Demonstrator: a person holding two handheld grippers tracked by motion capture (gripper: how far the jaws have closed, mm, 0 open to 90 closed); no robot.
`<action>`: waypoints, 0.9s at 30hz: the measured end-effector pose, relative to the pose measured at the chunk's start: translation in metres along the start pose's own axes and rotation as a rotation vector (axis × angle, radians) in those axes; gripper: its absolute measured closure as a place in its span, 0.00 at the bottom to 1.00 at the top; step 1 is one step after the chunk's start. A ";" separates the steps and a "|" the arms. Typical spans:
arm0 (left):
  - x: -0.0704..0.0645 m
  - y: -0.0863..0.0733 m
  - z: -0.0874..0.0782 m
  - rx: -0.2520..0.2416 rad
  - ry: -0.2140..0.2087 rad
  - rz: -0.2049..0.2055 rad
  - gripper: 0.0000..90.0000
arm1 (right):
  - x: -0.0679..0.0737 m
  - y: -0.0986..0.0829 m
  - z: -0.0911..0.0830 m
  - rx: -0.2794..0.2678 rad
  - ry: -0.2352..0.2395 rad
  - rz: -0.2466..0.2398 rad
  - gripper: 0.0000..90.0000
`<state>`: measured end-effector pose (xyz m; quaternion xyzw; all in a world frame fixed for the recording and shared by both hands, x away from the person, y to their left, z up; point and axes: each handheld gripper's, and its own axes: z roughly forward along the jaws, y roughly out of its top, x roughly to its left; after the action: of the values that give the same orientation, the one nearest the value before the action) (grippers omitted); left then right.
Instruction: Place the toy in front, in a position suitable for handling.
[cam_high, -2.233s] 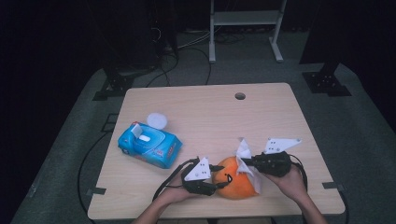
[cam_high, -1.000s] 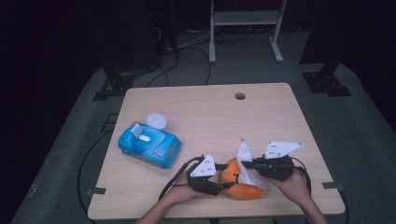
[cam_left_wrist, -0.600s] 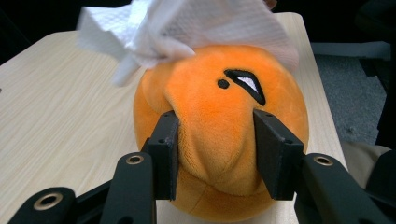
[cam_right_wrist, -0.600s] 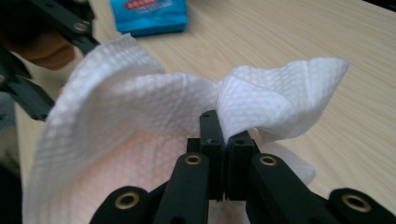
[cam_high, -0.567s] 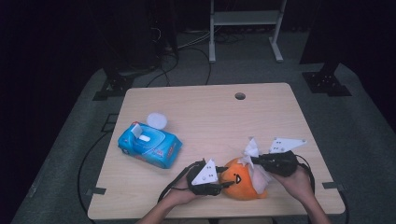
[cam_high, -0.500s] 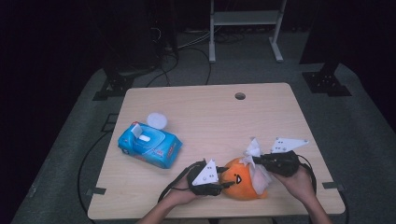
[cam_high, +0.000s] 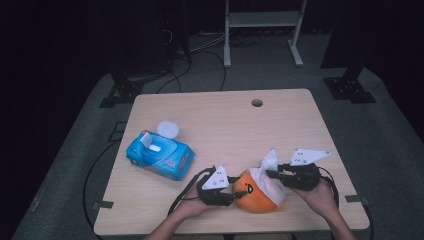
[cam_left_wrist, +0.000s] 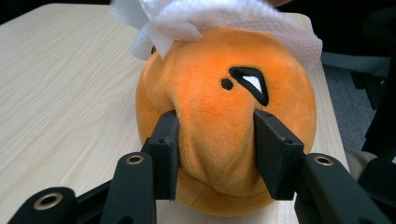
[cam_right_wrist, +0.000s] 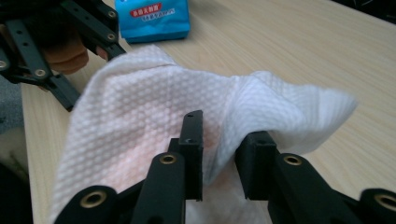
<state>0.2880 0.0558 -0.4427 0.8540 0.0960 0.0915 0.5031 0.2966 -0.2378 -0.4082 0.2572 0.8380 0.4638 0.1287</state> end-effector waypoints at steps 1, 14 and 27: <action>0.000 0.000 0.000 0.001 0.001 -0.003 0.59 | 0.000 0.000 -0.003 -0.007 0.003 -0.002 0.78; 0.003 -0.001 0.001 0.005 -0.004 -0.026 0.57 | 0.022 0.003 0.011 0.017 0.102 -0.103 0.55; 0.008 -0.004 0.000 0.002 -0.008 -0.074 0.57 | -0.001 -0.012 -0.002 0.007 0.093 -0.007 0.97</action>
<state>0.2954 0.0601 -0.4454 0.8508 0.1257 0.0691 0.5055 0.2931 -0.2454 -0.4170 0.2329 0.8455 0.4719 0.0900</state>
